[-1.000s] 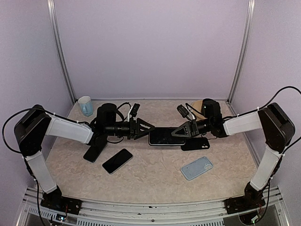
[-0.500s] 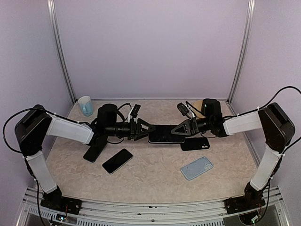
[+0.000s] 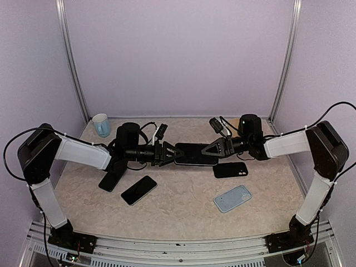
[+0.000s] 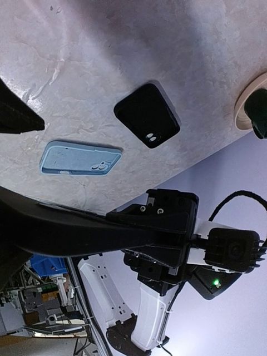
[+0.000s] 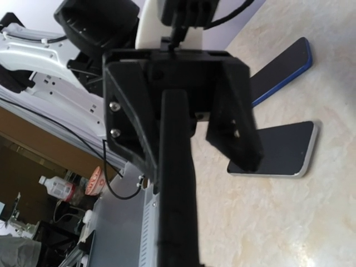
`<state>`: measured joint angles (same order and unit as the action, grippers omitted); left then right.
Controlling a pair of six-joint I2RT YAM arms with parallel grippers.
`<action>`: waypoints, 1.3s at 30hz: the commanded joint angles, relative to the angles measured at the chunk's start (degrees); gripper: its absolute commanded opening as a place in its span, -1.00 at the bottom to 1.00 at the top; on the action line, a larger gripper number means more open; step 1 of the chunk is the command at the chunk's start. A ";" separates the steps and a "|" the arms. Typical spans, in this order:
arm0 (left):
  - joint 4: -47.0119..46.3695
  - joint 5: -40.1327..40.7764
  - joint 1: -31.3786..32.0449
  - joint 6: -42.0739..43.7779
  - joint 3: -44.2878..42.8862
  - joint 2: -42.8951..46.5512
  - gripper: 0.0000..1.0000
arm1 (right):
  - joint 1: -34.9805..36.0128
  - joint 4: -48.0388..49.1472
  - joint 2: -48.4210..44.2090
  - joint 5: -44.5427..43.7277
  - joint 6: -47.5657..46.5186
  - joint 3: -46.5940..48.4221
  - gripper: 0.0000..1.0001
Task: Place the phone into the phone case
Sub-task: Press the phone with the phone case.
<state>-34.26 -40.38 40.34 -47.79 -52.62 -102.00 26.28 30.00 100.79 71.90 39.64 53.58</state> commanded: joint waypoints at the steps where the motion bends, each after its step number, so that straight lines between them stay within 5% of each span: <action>1: 0.09 -1.27 0.39 1.12 -1.14 -1.05 0.02 | -0.24 1.23 -1.26 0.39 -1.40 2.36 -1.00; 5: 0.27 -1.64 0.40 1.04 -1.19 -1.14 -0.03 | -0.35 -0.45 -0.85 -1.09 -3.41 3.05 -1.00; 11: 0.07 -2.25 0.62 1.01 -1.32 -1.01 0.19 | -0.85 -1.44 0.59 -1.18 -3.00 4.37 -1.00; 23: 0.92 -4.09 0.89 1.56 -1.53 -1.33 0.30 | -1.76 -7.17 -0.20 -2.80 -6.81 6.52 -1.00; 39: 0.94 -4.22 1.24 1.75 -1.61 -0.40 -0.31 | -1.76 -10.71 -0.94 -3.96 -9.60 5.26 -1.00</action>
<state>-32.49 -43.79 41.01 -47.00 -53.10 -103.28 24.93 20.40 101.34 68.14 32.36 58.22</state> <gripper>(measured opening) 0.361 0.094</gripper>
